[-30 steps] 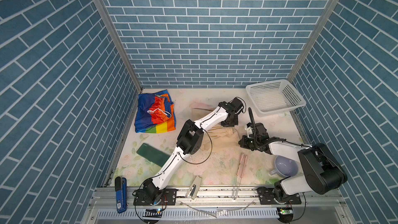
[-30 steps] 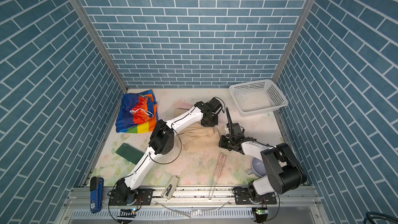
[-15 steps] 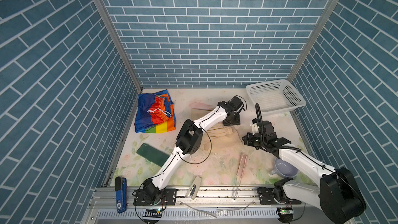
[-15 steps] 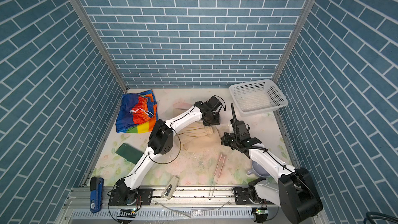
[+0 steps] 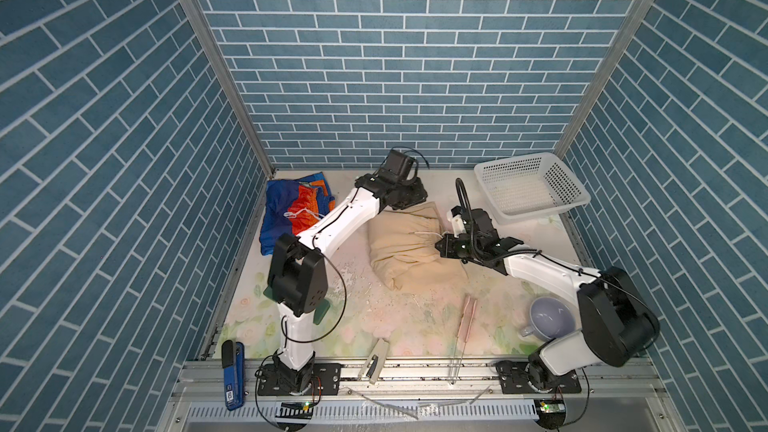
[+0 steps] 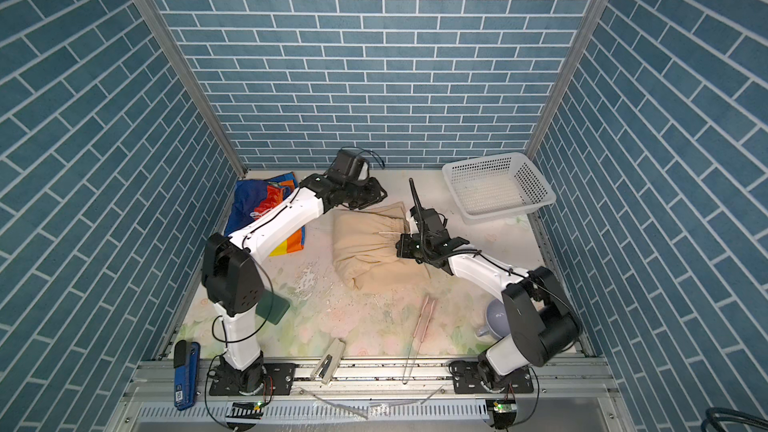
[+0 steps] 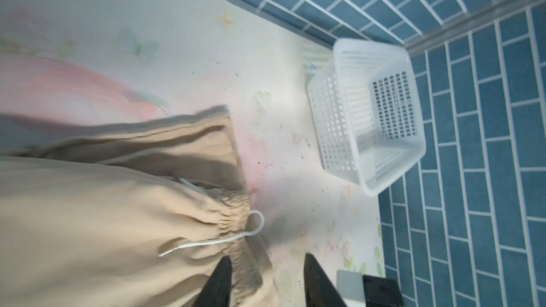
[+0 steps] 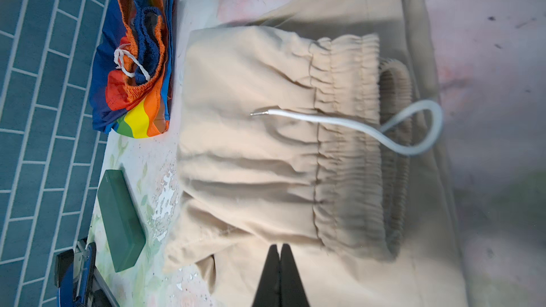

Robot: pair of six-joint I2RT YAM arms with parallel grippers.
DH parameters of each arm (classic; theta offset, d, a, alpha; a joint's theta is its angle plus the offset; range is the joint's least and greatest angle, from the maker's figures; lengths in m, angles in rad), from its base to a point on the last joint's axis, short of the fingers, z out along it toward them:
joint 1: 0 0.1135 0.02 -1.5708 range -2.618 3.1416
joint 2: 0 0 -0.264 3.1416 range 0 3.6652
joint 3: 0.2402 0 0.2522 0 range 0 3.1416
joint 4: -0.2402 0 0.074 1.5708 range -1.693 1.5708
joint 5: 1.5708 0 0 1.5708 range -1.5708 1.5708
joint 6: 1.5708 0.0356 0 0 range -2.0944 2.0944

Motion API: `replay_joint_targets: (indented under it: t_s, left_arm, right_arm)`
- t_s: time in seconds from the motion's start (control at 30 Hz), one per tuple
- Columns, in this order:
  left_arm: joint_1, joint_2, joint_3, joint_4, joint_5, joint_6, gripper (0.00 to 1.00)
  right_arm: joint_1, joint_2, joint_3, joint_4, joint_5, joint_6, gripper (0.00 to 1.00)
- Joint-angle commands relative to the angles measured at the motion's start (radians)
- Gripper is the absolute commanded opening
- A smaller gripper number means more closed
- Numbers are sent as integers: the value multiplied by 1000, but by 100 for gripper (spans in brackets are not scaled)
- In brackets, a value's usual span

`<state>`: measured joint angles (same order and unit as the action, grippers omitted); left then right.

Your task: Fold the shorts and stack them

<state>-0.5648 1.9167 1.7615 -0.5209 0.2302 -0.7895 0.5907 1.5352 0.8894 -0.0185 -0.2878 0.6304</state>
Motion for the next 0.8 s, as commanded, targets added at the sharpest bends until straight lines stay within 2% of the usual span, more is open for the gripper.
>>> replay_joint_targets:
  t_s: [0.0, 0.1, 0.27, 0.47, 0.57, 0.67, 0.77]
  left_arm:
    - [62, -17, -171, 108, 15, -25, 33]
    - [97, -4, -257, 163, 36, -21, 29]
    - [139, 109, -293, 215, 85, -15, 22]
    - [174, 176, -321, 274, 96, -22, 21]
    - [182, 199, -315, 270, 92, -7, 21]
    - [187, 215, -311, 257, 95, 5, 21]
    - [188, 213, -313, 254, 104, 11, 21]
  right_arm:
    - [-3, 95, 68, 87, -46, 60, 1]
    - [-35, 171, 70, 149, -65, 101, 0]
    - [-103, 292, 68, 202, -103, 147, 0]
    - [-122, 368, 84, 173, -77, 142, 0]
    - [-124, 367, 102, 136, -61, 105, 0]
    - [-116, 302, 105, 111, -42, 49, 0]
    - [-51, 181, 118, 16, 65, -92, 0]
